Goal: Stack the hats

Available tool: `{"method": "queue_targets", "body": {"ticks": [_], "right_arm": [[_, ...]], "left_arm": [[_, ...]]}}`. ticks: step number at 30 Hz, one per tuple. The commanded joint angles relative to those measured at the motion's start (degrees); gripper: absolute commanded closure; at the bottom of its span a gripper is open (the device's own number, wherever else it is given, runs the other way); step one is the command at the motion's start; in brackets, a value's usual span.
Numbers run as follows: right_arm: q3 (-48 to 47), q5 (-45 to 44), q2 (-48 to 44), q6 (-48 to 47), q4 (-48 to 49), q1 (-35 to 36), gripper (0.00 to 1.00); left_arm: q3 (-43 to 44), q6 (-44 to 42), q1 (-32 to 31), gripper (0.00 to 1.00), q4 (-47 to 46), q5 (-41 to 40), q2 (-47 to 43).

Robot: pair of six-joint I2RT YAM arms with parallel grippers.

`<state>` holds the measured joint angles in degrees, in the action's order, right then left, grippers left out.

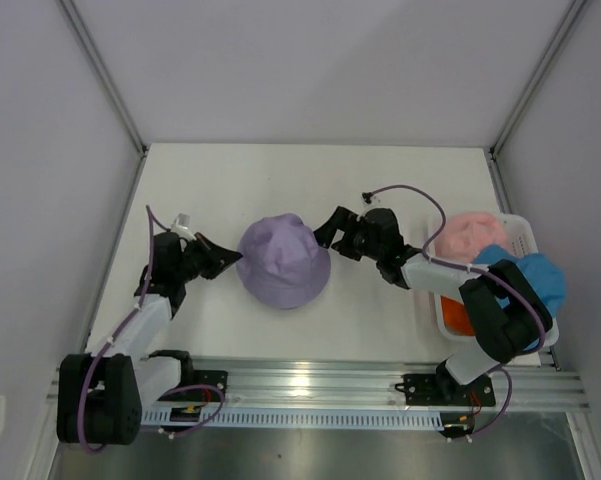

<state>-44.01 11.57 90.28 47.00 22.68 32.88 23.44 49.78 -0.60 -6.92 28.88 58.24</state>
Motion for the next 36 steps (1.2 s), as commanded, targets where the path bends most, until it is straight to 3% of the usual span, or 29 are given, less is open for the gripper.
{"method": "queue_targets", "body": {"ticks": [1,9,12,13,16,20,25,28,31,32,36], "right_arm": [[-2.39,-1.2,-1.59,-0.42,2.2,-0.71,0.0],[-4.15,-2.87,-6.87,-5.16,-3.95,-2.56,0.0],[-5.64,-2.35,-7.49,-6.4,-6.75,-4.13,0.0],[-6.43,-1.74,-7.84,-7.35,-8.07,-4.75,0.01],[-12.14,-1.55,-9.5,-12.69,-16.59,-7.73,0.0],[-24.08,-5.41,-12.49,-23.67,-34.56,-10.47,0.0],[-46.37,-21.91,-14.16,-32.67,-55.08,-15.11,0.0],[-51.86,-33.17,-16.88,-34.0,-65.45,-19.86,0.0],[-52.06,-35.48,-20.4,-31.63,-74.69,-31.71,0.0],[-50.75,-34.87,-21.28,-30.75,-78.19,-39.31,0.0],[-46.09,-29.95,-24.71,-27.06,-84.8,-51.48,0.0]], "left_arm": [[0.73,-1.88,0.34,0.99,2.88,-2.34,2.49],[0.46,-3.81,0.34,0.96,1.9,-2.34,1.97],[1.16,-4.95,0.34,0.77,3.13,-2.78,-0.75],[1.25,-6.0,0.34,0.58,3.83,-2.87,-1.71],[5.55,-9.69,0.34,0.29,11.29,-4.88,-4.97],[14.86,-13.65,0.34,0.02,24.45,-10.33,-9.71],[31.39,-21.9,0.34,0.01,39.86,-19.12,-10.42],[37.81,-27.44,0.34,0.01,45.75,-20.27,-11.39],[40.97,-30.26,0.34,0.0,48.92,-19.48,-12.27],[41.77,-30.62,0.34,0.01,49.54,-19.39,-12.27],[43.79,-31.94,-2.63,0.0,51.04,-21.23,-11.48]]}}
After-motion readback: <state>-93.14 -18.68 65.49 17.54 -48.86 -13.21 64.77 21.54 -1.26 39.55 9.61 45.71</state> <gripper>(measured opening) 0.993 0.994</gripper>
